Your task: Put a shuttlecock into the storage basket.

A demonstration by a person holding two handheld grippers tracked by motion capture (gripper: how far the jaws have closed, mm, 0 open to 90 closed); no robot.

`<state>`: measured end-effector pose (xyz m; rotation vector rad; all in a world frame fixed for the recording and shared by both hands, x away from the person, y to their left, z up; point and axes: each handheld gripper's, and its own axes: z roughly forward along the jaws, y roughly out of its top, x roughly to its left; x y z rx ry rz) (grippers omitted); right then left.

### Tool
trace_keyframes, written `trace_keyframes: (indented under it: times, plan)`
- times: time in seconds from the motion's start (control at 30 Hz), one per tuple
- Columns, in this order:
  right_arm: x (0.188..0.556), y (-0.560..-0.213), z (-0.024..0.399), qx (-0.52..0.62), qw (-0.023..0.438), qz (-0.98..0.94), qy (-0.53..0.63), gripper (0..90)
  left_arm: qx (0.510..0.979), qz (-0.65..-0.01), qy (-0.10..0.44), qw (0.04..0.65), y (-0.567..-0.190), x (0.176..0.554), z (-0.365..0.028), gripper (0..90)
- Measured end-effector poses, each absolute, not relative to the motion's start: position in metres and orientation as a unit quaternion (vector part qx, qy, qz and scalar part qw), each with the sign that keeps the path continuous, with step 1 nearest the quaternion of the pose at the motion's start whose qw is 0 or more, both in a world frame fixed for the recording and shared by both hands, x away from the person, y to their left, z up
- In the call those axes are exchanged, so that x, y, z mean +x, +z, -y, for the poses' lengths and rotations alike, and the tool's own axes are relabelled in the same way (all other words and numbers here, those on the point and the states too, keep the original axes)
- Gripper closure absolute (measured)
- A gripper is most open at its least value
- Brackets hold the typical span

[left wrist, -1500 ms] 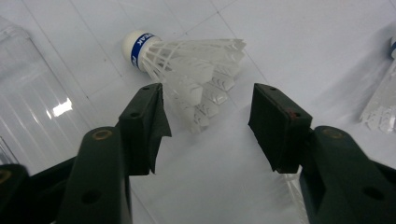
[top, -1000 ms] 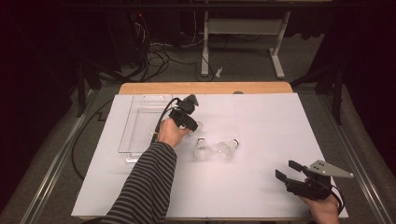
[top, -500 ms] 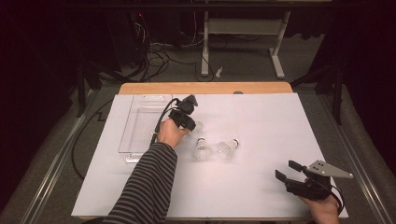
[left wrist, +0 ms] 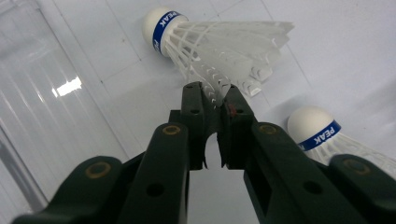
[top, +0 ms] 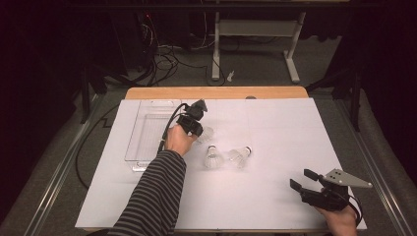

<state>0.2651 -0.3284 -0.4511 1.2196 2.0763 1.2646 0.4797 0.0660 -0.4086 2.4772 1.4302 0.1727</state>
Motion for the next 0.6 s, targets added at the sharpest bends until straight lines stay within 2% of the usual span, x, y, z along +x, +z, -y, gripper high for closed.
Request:
trace_keyframes:
  times: [0.27, 0.6]
  plan:
    - [0.265, -0.4508, 0.3288, 0.439, 0.209, -0.745, 0.457, 31.9, 0.859, -0.492, 0.057, 0.131, -0.4106, 0.4797, -0.0651, 88.4]
    - [0.2653, -0.4513, 0.3282, 0.439, 0.208, -0.746, 0.455, 31.9, 0.862, -0.487, 0.062, 0.128, -0.4102, 0.4798, -0.066, 89.4]
